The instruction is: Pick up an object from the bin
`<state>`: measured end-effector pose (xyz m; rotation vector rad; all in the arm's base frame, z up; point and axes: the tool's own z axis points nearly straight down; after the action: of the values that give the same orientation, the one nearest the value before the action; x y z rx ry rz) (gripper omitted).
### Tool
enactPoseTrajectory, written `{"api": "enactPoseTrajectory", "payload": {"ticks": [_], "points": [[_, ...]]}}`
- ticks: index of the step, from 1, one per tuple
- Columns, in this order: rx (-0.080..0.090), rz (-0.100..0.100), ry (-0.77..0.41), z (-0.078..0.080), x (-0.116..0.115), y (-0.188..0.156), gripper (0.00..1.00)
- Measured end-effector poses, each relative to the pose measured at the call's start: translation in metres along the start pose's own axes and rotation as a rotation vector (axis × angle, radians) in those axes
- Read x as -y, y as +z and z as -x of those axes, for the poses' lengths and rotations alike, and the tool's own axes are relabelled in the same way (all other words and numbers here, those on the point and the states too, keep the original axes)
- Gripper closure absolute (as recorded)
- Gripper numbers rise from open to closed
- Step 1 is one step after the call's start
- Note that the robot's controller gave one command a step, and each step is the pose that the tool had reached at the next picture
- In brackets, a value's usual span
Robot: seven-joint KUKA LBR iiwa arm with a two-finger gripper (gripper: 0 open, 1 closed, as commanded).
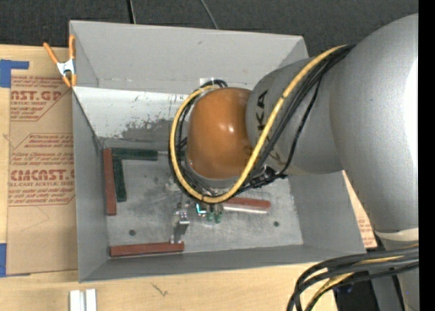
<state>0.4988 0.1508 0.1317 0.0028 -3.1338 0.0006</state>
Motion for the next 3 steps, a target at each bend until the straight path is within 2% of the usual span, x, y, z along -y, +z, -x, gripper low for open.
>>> {"api": "enactPoseTrajectory", "payload": {"ticks": [1, 2, 3], "points": [[0.007, 0.001, 0.002, 0.002, 0.001, -0.004, 0.00], [0.009, 0.001, -0.033, -0.012, 0.008, 0.022, 0.00], [0.008, 0.001, -0.094, 0.040, 0.043, 0.037, 0.00]]}}
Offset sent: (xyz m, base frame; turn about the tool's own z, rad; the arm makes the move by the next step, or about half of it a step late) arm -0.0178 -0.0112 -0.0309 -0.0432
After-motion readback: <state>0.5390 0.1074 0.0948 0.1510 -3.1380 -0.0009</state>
